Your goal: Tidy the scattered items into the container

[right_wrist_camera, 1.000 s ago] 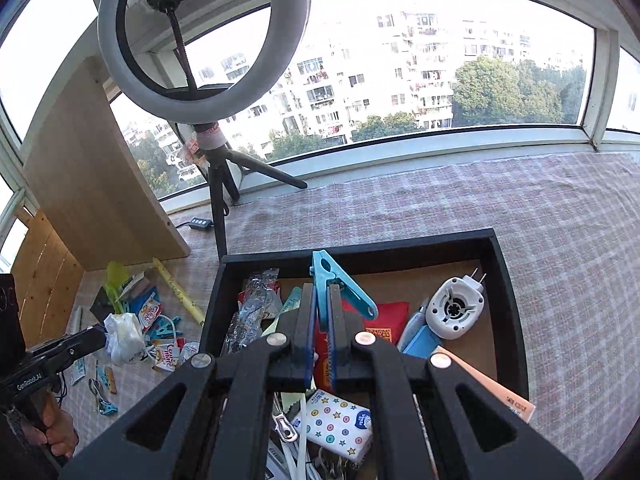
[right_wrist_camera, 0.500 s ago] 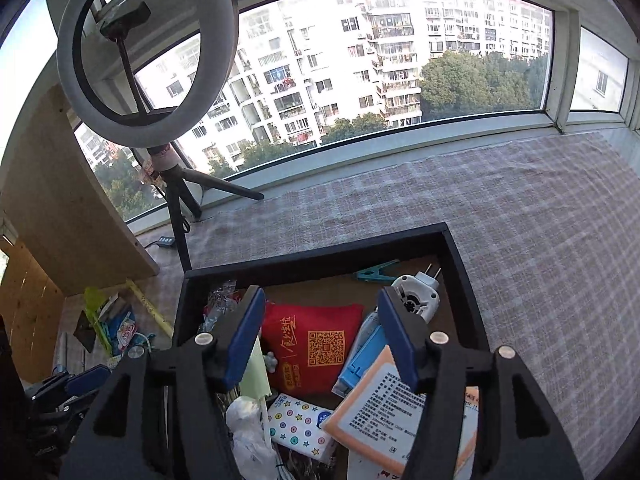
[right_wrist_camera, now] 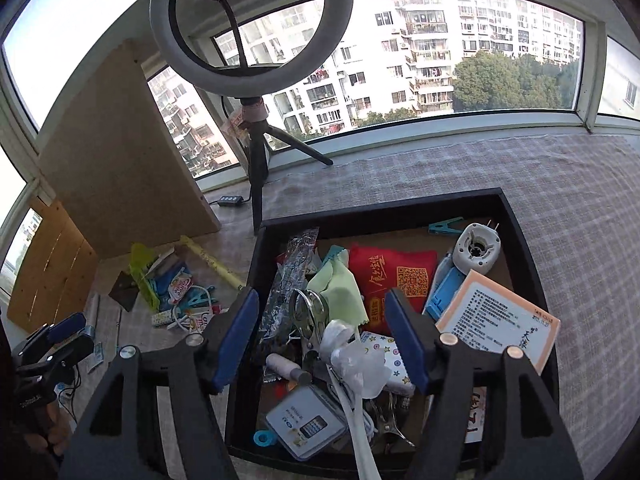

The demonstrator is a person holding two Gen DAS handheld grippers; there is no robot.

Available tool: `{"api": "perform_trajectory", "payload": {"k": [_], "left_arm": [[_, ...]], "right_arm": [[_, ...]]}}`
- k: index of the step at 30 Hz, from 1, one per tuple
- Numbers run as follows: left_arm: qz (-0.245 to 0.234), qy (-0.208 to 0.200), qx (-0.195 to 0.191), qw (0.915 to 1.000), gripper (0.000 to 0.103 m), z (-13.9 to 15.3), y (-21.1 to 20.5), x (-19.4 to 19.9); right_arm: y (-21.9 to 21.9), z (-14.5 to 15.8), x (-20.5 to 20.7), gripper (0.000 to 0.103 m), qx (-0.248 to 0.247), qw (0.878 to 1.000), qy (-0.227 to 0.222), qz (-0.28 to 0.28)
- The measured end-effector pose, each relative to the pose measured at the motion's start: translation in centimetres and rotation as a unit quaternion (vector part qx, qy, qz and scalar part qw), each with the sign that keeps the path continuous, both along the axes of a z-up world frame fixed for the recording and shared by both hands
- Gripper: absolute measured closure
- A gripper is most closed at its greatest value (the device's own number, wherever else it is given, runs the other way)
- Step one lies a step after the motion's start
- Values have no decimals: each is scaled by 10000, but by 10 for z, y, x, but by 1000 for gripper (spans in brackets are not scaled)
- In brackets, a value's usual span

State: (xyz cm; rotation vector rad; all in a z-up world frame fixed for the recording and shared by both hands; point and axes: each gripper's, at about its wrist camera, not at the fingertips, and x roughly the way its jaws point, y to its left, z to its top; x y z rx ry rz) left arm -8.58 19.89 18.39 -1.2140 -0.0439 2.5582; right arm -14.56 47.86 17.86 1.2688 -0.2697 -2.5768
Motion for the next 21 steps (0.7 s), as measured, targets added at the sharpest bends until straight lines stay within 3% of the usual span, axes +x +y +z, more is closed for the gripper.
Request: {"api": "perform_trajectory", "payload": {"k": [1, 6, 9, 12, 15, 18, 21], "left_arm": [[84, 44, -70, 9999, 27, 5, -9, 6], [381, 276, -420, 9980, 24, 24, -49, 37], [655, 246, -799, 9943, 17, 27, -71, 51], [887, 244, -995, 9908, 1, 19, -102, 70], [1238, 256, -1034, 9866, 1, 2, -141, 93], [1607, -67, -925, 9826, 1, -23, -185, 109], [2032, -414, -1022, 9729, 1, -47, -219, 120]], "right_arm": [[-9, 1, 8, 38, -3, 10000, 12, 73], [-56, 4, 46, 36, 7, 9991, 100, 422], [-83, 0, 70, 36, -51, 9985, 94, 529], [-107, -7, 95, 35, 7, 9981, 88, 605], [-131, -19, 119, 35, 100, 9975, 29, 694], [-154, -36, 138, 35, 390, 9960, -54, 807], [-173, -54, 152, 34, 672, 9939, -191, 849]]}}
